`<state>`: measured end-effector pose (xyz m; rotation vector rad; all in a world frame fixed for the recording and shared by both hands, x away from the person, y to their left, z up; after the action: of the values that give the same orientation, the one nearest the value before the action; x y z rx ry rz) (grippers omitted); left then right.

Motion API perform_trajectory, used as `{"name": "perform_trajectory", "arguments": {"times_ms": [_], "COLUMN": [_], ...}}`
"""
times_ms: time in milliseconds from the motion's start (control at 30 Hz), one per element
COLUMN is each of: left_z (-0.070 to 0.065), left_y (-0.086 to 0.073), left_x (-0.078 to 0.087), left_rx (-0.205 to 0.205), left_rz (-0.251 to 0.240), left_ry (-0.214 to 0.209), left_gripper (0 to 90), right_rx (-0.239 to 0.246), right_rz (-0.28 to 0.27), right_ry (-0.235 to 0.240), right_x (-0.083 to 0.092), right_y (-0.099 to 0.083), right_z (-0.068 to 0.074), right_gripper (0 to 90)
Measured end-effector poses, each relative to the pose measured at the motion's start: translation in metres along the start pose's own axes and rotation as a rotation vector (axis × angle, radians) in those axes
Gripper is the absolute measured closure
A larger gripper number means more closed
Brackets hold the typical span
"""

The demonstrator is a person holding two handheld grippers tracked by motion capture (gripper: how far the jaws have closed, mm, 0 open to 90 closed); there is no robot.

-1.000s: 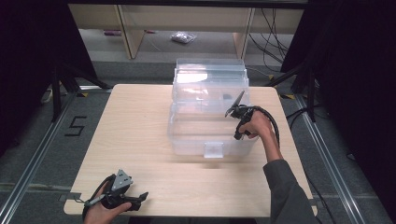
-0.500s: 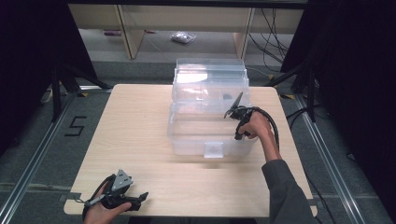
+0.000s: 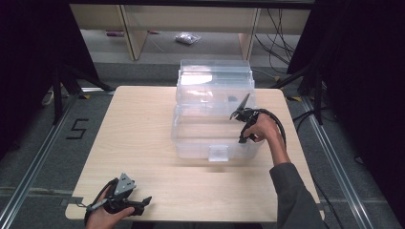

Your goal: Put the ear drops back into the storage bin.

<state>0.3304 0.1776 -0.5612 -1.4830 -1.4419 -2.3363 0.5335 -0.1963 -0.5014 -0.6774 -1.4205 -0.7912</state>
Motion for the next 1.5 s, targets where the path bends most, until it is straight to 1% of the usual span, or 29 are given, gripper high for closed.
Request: {"name": "perform_trajectory", "arguments": {"times_ms": [33, 67, 100, 200, 233, 267, 300, 333, 367, 400, 433, 467, 500, 533, 567, 633, 767, 867, 900, 933, 967, 1033, 1167, 1233, 1267, 1333, 1400, 1433, 1500], "left_z": [0.0, 0.0, 0.001, 0.001, 0.001, 0.001, 0.001, 0.001, 0.001, 0.001, 0.001, 0.001, 0.001, 0.001, 0.001, 0.001, 0.001, 0.001, 0.001, 0.001, 0.001, 0.001, 0.001, 0.001, 0.001, 0.001, 0.001, 0.001, 0.001], "left_y": [0.0, 0.0, 0.0, 0.0, 0.0, 0.0, 0.0, 0.0, 0.0, 0.0, 0.0, 0.0, 0.0, 0.0, 0.0, 0.0, 0.0, 0.0, 0.0, 0.0, 0.0, 0.0, 0.0, 0.0, 0.0, 0.0, 0.0, 0.0, 0.0], "left_x": [0.0, 0.0, -0.001, -0.001, -0.001, -0.001, -0.001, -0.001, 0.0, 0.0, 0.0, -0.001, -0.001, -0.001, -0.001, -0.001, -0.001, -0.001, -0.001, -0.001, -0.001, -0.001, -0.001, -0.001, -0.001, -0.001, -0.001, -0.001, -0.002], "left_rx": [-0.003, -0.003, 0.005, 0.003, 0.004, 0.004, 0.005, 0.005, 0.002, 0.002, 0.002, 0.005, 0.007, 0.005, 0.005, 0.005, 0.001, 0.004, 0.003, 0.003, 0.003, 0.002, 0.002, 0.0, 0.002, 0.003, 0.003, 0.004, 0.003], "left_rz": [-0.002, -0.002, -0.006, -0.007, -0.005, -0.008, -0.004, -0.004, -0.003, -0.003, -0.002, -0.006, -0.008, -0.007, -0.007, -0.008, -0.003, -0.005, -0.005, -0.005, -0.005, -0.002, -0.004, -0.002, -0.004, -0.005, -0.005, -0.006, -0.008], "left_ry": [0.0, 0.0, 0.008, 0.007, 0.015, 0.009, 0.014, 0.014, 0.001, 0.001, 0.001, 0.009, 0.009, 0.009, 0.009, 0.01, 0.009, 0.01, 0.009, 0.009, 0.009, 0.01, 0.011, 0.012, 0.01, 0.011, 0.011, 0.008, 0.013], "left_gripper": [15.0, 15.0, 15.0, 15.0, 15.0, 15.0, 15.0, 15.0, 15.0, 15.0, 15.0, 15.0, 15.0, 15.0, 15.0, 15.0, 15.0, 15.0, 15.0, 15.0, 15.0, 15.0, 15.0, 15.0, 15.0, 15.0, 15.0, 15.0, 15.0], "right_rx": [-0.019, -0.019, -0.018, -0.031, -0.047, -0.046, -0.042, -0.042, -0.043, -0.043, -0.008, -0.045, -0.032, -0.032, -0.022, -0.025, -0.009, -0.011, 0.001, 0.001, -0.007, 0.001, 0.008, 0.006, 0.015, 0.007, 0.013, -0.005, 0.002], "right_rz": [-0.019, -0.019, -0.032, -0.049, -0.056, -0.066, -0.089, -0.089, -0.111, -0.111, -0.128, -0.131, -0.155, -0.155, -0.172, -0.177, -0.204, -0.217, -0.223, -0.223, -0.223, -0.243, -0.261, -0.263, -0.271, -0.272, -0.284, -0.282, -0.285], "right_ry": [0.008, 0.008, 0.016, 0.005, 0.008, 0.009, 0.018, 0.018, 0.009, 0.009, 0.007, 0.015, 0.018, 0.018, 0.02, 0.021, 0.015, 0.012, 0.005, 0.005, 0.01, 0.009, 0.001, 0.0, -0.004, -0.003, -0.008, 0.005, 0.001], "right_x": [0.004, 0.004, 0.007, 0.012, 0.014, 0.017, 0.021, 0.021, 0.025, 0.025, 0.028, 0.031, 0.035, 0.035, 0.039, 0.04, 0.045, 0.047, 0.049, 0.049, 0.05, 0.053, 0.059, 0.059, 0.061, 0.063, 0.064, 0.065, 0.066], "right_y": [0.0, 0.0, -0.001, -0.003, -0.003, -0.004, -0.004, -0.004, -0.005, -0.005, -0.004, -0.006, -0.007, -0.007, -0.009, -0.01, -0.012, -0.013, -0.014, -0.014, -0.015, -0.015, -0.017, -0.017, -0.017, -0.018, -0.018, -0.021, -0.023], "right_z": [0.0, 0.0, 0.001, -0.002, -0.001, -0.002, -0.004, -0.004, -0.005, -0.005, -0.007, -0.004, -0.003, -0.003, -0.001, 0.0, 0.004, 0.006, 0.007, 0.007, 0.009, 0.011, 0.019, 0.02, 0.021, 0.024, 0.025, 0.029, 0.03], "right_gripper": [43.0, 43.0, 39.8, 38.0, 37.8, 37.2, 35.7, 35.7, 34.9, 34.9, 34.9, 34.6, 34.1, 34.1, 34.2, 34.2, 33.6, 32.8, 31.9, 31.9, 31.6, 31.1, 28.6, 28.6, 28.2, 27.4, 27.3, 27.0, 26.9]}}
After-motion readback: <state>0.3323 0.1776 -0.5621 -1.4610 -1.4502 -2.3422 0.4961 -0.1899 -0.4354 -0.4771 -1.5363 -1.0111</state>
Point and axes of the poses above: each handheld gripper's, and its own axes: x roughly backward along the jaws, y roughly out of its top, z roughly to its left, the point moved 8 cm from there along -x, roughly forward along the jaws, and after that the axes turned 8 degrees about -x, right-handed, at the moved point
